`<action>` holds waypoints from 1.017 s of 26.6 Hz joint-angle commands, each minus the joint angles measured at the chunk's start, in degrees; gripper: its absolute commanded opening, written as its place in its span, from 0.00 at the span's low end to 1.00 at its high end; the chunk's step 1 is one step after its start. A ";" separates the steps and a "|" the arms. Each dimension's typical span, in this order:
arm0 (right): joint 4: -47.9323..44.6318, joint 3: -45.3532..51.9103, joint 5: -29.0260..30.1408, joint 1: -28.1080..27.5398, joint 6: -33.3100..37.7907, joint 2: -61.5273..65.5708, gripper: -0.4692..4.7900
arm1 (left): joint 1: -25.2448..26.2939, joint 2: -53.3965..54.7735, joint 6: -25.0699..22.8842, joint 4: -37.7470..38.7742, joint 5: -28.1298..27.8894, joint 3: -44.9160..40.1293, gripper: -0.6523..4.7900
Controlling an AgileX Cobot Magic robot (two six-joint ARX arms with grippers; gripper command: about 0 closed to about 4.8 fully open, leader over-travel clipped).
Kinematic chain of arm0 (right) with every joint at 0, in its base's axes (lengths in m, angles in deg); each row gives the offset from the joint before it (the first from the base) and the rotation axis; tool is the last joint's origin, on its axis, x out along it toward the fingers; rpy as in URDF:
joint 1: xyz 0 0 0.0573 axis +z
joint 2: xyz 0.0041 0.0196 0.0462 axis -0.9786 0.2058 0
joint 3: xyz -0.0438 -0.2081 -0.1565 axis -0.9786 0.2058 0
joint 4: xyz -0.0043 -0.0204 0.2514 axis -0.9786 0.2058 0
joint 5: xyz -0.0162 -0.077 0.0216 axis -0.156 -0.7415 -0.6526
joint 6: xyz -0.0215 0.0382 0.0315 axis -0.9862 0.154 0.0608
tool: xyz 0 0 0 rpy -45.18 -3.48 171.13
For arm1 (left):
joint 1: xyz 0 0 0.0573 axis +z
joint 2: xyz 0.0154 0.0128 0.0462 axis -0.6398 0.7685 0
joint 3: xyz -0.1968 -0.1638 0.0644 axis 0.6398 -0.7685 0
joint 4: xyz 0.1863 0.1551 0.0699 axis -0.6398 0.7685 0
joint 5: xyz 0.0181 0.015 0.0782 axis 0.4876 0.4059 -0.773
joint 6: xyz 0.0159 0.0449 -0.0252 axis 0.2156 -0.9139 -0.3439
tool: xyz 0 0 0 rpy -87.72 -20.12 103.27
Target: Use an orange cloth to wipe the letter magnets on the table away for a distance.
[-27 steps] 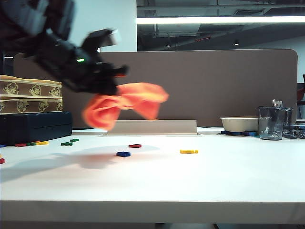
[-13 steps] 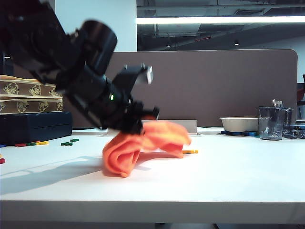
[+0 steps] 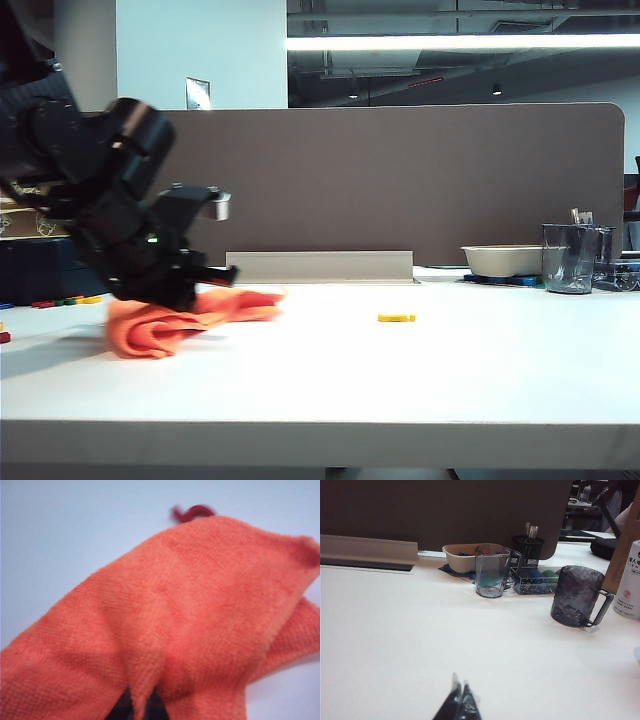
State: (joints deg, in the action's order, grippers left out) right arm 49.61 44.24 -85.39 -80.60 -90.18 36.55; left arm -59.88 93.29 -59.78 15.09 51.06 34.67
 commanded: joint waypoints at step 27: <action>-0.92 0.44 0.00 0.02 0.07 -0.22 0.08 | -16.76 -5.55 4.79 -9.44 3.52 14.88 0.11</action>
State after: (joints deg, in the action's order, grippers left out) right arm 49.61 44.24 -85.39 -80.60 -90.18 36.55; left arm -75.46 86.14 -54.97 5.93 54.96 48.00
